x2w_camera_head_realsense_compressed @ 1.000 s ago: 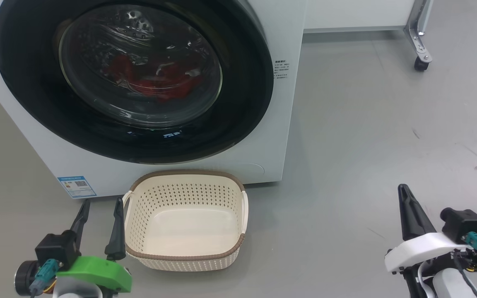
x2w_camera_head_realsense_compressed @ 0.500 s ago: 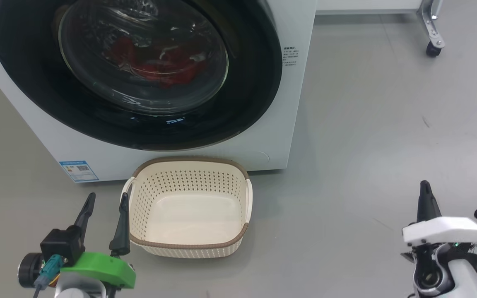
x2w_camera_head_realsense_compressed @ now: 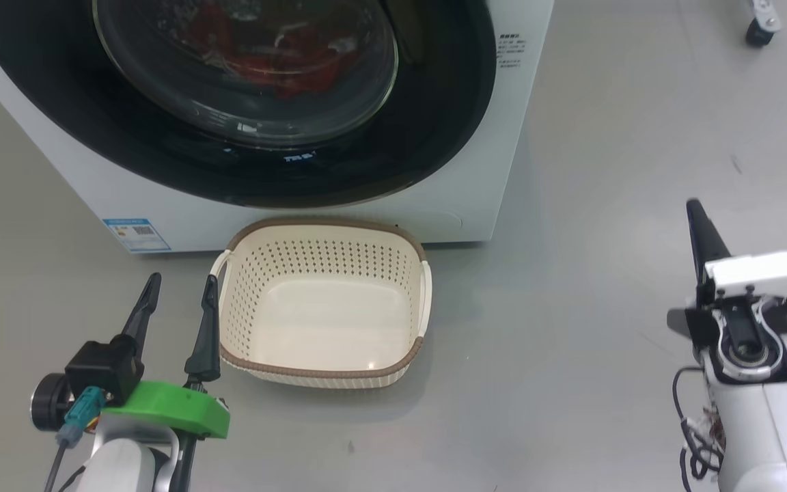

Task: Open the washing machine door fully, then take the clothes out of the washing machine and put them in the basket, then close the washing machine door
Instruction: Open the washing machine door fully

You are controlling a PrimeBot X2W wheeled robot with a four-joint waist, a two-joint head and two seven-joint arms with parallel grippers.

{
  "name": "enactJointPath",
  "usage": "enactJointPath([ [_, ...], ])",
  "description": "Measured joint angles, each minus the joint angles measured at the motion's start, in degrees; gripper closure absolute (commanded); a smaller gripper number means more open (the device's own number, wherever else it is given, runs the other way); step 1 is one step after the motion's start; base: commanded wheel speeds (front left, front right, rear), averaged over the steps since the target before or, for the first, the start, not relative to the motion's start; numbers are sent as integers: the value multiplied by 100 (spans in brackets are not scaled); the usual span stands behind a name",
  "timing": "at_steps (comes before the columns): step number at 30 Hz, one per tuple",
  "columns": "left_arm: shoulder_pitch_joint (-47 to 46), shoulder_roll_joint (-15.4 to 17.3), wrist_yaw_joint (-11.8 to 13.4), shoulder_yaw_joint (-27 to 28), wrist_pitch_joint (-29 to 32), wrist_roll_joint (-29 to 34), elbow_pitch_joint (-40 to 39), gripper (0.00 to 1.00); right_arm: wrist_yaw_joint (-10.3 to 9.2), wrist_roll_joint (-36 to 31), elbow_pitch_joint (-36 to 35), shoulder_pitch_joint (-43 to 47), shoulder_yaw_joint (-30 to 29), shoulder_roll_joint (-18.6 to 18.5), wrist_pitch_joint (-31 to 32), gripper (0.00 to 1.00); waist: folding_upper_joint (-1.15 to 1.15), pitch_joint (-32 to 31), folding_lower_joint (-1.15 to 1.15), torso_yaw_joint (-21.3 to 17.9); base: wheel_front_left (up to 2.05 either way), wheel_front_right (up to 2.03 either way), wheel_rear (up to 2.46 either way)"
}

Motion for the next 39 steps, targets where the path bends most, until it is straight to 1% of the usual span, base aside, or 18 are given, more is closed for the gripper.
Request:
enactJointPath([
  [10,-314,-35,-3,8,0,42,-92,0,-2,817,-120,-1049,-100,-37,873,100,0,512,0,188,0,0,0],
  [13,-432,-47,-3,-5,-1,48,-113,0,-20,891,-124,-1321,-86,-100,1138,100,0,668,0,257,0,0,0],
  [16,-541,-57,-4,-33,-1,51,-148,0,-154,934,-137,-1606,-90,-254,1326,100,0,825,1,335,0,0,0],
  [18,-578,-62,-9,-46,-1,55,-158,0,-172,970,-148,-1708,-98,-298,1390,100,0,877,1,362,0,0,0],
  [22,-731,-82,-47,-86,-1,55,-197,0,-272,1031,-176,-2128,-75,-420,1605,100,0,1088,1,478,0,0,0],
  [28,-911,-109,-47,-172,-1,74,-199,0,-509,1085,-137,-2674,27,-597,1911,100,0,1366,1,674,0,0,0],
  [32,-993,-122,-47,-192,-1,74,-200,0,-624,1085,-56,-2984,87,-704,2090,100,0,1510,1,817,0,0,0],
  [39,-1122,-145,-48,-334,-1,69,-180,0,-957,1087,98,-3466,212,-915,2457,100,0,1739,1,1048,0,0,0],
])
